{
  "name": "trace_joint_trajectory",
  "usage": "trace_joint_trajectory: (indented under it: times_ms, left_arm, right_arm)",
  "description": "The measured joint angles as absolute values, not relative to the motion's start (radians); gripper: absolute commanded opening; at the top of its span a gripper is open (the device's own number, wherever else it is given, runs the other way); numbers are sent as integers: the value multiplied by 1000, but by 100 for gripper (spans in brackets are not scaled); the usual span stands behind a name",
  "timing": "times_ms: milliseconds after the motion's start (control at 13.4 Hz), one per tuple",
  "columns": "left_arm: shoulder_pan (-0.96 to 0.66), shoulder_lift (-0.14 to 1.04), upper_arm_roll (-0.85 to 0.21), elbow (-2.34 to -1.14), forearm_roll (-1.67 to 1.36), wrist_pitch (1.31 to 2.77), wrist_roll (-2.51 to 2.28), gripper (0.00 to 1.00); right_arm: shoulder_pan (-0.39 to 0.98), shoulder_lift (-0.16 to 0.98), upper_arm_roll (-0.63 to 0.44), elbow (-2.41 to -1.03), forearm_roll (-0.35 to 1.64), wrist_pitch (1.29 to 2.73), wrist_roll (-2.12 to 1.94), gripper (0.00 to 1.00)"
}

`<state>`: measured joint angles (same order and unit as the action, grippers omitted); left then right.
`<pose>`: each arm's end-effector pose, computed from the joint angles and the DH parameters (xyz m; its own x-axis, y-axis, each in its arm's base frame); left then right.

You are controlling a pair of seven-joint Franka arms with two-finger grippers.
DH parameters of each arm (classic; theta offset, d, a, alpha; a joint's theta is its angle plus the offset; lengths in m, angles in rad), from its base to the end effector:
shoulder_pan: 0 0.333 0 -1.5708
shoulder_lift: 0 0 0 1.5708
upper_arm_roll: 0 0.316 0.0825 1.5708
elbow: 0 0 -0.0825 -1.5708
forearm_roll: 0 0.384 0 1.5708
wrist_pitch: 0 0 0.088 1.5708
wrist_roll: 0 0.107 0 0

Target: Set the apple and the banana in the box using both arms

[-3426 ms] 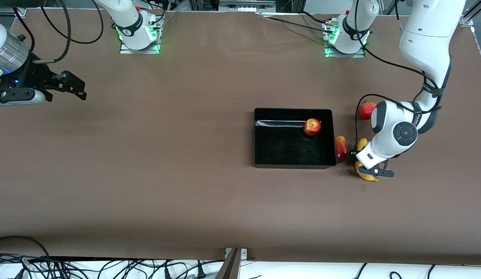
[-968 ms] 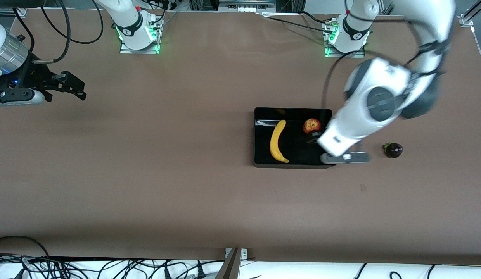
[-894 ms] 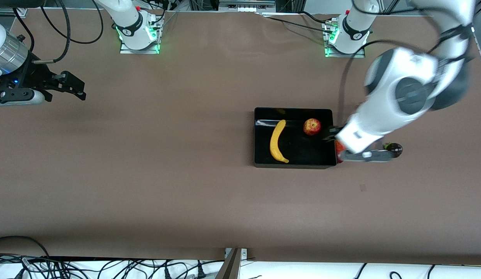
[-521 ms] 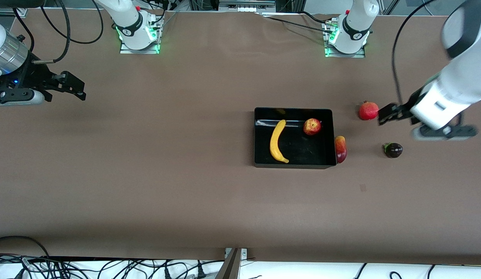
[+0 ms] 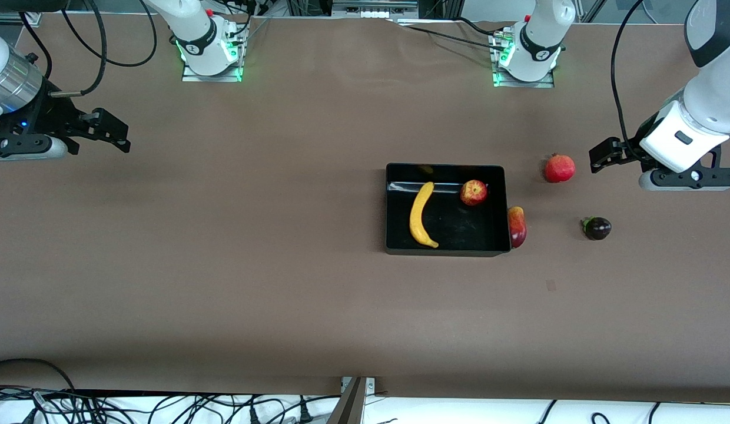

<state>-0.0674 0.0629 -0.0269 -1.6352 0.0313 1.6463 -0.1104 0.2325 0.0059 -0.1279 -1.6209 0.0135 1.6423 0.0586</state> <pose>0.5737 -0.0507 0.5649 0.9987 0.0138 -0.0482 0.0121 -0.9993 -0.0349 0.5588 0.0602 0.6038 0.9989 0.0450 0.0148 0.0452 -0.9989 -0.0136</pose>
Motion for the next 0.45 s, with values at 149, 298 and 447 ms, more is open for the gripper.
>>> trace_joint_trajectory:
  times_ms: [149, 298, 447]
  left_arm:
    - [-59, 44, -29, -1661, 31, 1654, -109, 100]
    - [-48, 35, -29, -1674, 31, 1656, -104, 100]
    - [-46, 33, -31, -1678, 31, 1656, -102, 100]
  right_arm:
    - [232, 6, -128, -1621, 14, 1642, 59, 100]
    - [232, 6, -128, -1621, 14, 1642, 59, 100]
    - [232, 6, -128, -1621, 14, 1642, 59, 100]
